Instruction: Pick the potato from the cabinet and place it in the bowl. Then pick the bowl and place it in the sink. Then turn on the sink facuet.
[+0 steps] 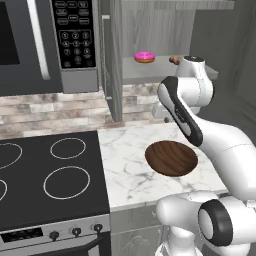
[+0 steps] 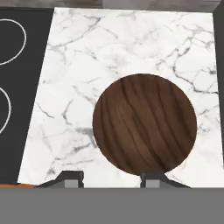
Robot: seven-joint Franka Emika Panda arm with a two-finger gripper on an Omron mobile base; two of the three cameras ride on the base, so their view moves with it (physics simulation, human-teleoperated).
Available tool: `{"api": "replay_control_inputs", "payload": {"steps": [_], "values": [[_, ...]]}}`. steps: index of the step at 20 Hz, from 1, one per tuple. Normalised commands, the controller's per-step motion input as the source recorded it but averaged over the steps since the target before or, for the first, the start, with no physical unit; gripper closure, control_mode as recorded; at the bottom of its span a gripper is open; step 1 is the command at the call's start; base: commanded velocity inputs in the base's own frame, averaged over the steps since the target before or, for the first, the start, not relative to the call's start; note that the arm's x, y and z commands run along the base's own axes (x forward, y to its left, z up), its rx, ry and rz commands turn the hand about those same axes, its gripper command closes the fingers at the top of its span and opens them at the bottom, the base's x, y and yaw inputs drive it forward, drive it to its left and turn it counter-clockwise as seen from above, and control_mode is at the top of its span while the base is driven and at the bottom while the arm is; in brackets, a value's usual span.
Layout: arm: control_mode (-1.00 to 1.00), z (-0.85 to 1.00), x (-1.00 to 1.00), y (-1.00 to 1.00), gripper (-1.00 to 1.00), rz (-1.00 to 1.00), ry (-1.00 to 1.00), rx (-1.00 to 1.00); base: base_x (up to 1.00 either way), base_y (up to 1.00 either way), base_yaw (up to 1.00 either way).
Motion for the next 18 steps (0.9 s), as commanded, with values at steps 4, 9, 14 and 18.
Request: {"api": "replay_control_inputs", "payload": {"steps": [4,9,14,18], "values": [[-1.0,0.22,-0.14,-0.04,-1.0,-0.01,-0.19,0.0,0.0,0.0,0.0],[-1.0,0.85,-0.22,-0.4,-1.0,-0.14,-0.42,-0.01,0.0,0.0,0.0],[-1.0,0.98,-0.05,-0.49,-1.0,-0.23,-0.37,-0.06,0.0,0.0,0.0],[-1.0,0.96,0.07,-0.38,-1.0,-0.34,-0.25,-0.04,0.0,0.0,0.0]]}}
